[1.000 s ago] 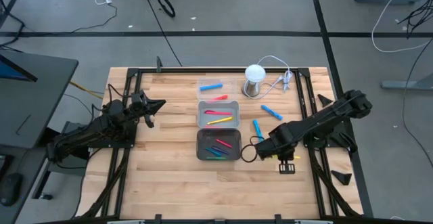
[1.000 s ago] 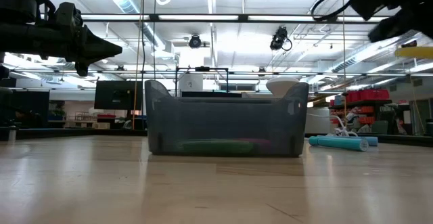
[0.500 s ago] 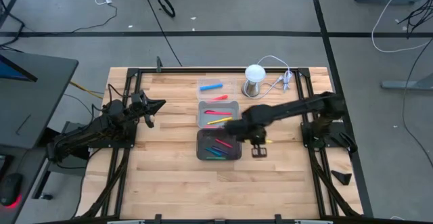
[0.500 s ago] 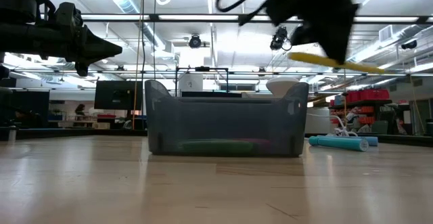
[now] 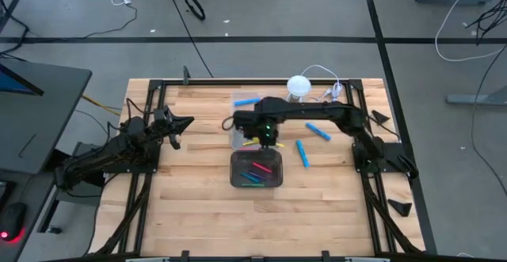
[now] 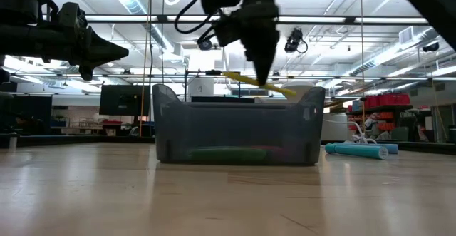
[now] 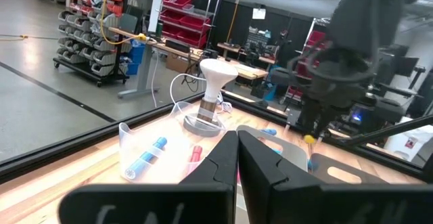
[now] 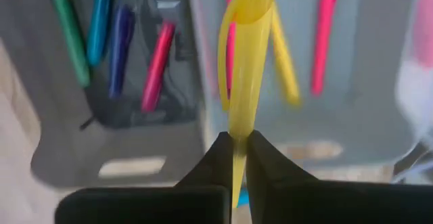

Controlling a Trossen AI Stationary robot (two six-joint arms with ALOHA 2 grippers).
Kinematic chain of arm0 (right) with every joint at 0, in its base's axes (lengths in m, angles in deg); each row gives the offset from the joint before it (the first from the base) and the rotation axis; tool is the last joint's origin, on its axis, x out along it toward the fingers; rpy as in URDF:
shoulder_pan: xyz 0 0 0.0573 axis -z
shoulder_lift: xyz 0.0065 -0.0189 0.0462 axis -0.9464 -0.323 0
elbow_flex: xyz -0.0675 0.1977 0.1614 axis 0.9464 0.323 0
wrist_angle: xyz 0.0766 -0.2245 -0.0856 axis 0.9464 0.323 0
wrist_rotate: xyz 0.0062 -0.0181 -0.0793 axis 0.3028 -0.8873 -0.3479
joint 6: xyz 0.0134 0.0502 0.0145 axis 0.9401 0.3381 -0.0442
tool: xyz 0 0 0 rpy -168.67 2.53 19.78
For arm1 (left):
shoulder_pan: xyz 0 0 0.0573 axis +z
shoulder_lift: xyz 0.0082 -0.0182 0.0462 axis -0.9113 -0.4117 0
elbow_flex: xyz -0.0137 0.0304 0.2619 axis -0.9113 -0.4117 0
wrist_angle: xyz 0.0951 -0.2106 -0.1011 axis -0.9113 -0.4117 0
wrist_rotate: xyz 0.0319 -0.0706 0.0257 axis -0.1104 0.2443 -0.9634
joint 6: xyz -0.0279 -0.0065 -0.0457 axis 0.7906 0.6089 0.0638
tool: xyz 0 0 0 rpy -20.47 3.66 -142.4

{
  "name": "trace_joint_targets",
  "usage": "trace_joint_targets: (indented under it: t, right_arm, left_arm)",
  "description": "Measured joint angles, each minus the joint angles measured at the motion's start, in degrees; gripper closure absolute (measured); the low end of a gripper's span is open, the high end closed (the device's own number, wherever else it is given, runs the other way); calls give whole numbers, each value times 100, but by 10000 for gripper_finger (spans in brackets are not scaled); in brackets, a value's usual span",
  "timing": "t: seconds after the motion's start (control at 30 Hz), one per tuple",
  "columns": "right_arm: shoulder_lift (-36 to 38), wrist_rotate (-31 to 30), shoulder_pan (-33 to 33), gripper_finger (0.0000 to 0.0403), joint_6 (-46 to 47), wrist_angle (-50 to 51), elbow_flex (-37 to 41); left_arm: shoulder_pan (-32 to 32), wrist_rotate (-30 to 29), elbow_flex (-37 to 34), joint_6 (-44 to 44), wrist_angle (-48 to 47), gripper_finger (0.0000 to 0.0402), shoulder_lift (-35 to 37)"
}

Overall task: Pick & Place Markers
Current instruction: Put the yellow marker into the transparent bin

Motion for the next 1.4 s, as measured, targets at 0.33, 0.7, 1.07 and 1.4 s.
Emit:
trace_joint_targets:
  t: [0.33, 0.7, 1.07, 1.4]
  right_arm:
    - [-1025, -2, 377, 392, -447, 355, -1463]
    - [-1309, -152, 492, 392, -586, 108, -1427]
    - [-1320, -254, 550, 392, -771, -785, -486]
    - [-1322, -310, 550, 340, -848, -950, -77]
  left_arm:
    - [0, 0, 0, -3, 0, 387, 0]
    - [0, 0, 0, 0, 2, 388, 0]
    - [0, 0, -2, -4, 0, 387, 0]
    - [-2, 0, -2, 0, 0, 388, 1]
